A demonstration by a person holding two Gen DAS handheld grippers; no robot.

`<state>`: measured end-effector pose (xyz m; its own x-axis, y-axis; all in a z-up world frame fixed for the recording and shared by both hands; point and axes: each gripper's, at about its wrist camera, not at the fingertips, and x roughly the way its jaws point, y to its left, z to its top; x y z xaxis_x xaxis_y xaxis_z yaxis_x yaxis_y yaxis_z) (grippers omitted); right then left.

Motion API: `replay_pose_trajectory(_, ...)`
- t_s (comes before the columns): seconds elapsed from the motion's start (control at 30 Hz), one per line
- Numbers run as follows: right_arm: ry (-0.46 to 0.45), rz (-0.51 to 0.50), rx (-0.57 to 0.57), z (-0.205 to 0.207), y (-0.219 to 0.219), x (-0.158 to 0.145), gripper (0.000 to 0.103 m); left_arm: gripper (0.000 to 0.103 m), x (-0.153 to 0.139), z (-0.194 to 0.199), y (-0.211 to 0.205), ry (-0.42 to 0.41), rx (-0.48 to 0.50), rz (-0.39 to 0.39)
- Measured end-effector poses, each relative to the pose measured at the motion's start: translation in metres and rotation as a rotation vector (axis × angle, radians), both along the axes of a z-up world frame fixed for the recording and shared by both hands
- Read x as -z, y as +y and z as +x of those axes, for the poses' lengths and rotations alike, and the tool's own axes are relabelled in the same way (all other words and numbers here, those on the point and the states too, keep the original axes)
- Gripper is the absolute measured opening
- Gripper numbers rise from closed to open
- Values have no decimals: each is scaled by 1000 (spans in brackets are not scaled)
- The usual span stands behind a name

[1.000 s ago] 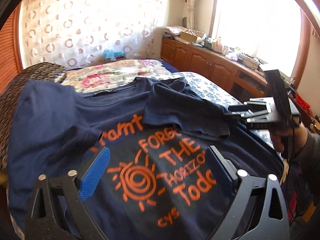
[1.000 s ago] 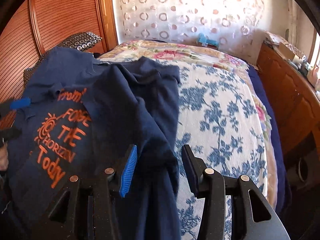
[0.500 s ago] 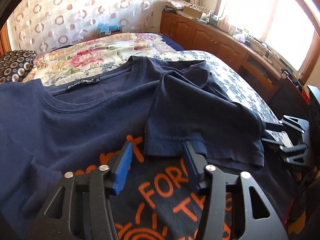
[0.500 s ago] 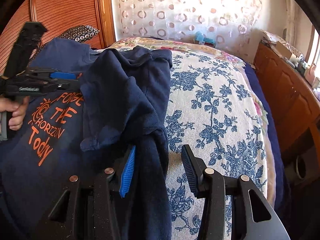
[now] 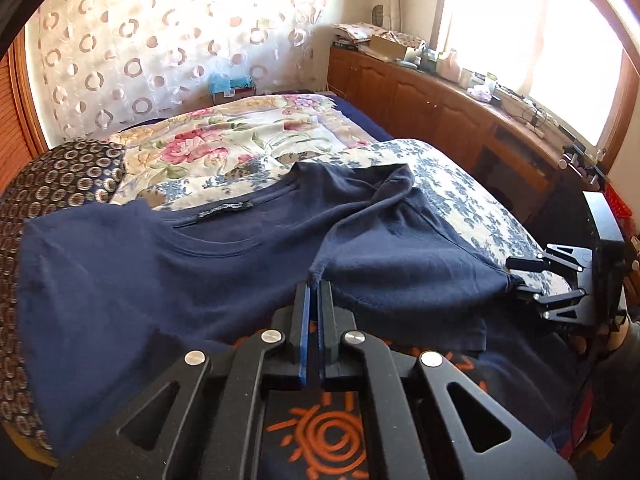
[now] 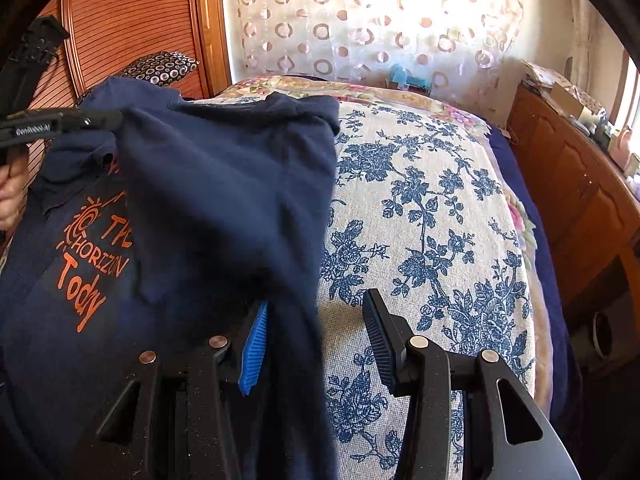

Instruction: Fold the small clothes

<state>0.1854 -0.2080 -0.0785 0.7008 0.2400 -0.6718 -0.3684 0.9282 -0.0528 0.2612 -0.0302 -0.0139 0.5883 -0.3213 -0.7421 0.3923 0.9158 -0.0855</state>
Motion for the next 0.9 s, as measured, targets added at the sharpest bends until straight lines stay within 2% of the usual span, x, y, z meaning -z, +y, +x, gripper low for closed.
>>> replay_pose_trajectory(0.17,3,13,-2,1,-3,-1,48,5,-4,-7,16,-20,0,-2)
replay_pose_trajectory(0.23,7,23,-5,2,-5,-1,48,22,-5,-10,23,-21,2,-7)
replay_pose_trajectory(0.27,8,28,-6,2,-7,-1,48,27,-6,-14,26,-33,2,-3)
replay_pose_trajectory(0.3,9,34,-9,2,-8,-2,48,39,-7,-17,28,-48,4,2)
replay_pose_trajectory(0.4,1,49,-9,-1,-12,-5,48,49,-10,-25,35,-81,0,36)
replay_pose_trajectory(0.43,-2,54,-9,-3,-12,-6,48,61,-11,-27,39,-88,-11,52)
replay_pose_trajectory(0.5,-12,58,-11,-7,-13,-10,48,75,-13,-28,47,-105,-24,54)
replay_pose_trajectory(0.53,-26,53,-14,-10,-11,-15,48,78,-14,-28,53,-105,-32,48)
replay_pose_trajectory(0.77,-63,43,-31,-1,-2,-36,48,79,-14,-12,85,-66,-93,61)
replay_pose_trajectory(0.9,-96,84,-45,10,-1,-57,51,79,-11,0,106,-43,-140,75)
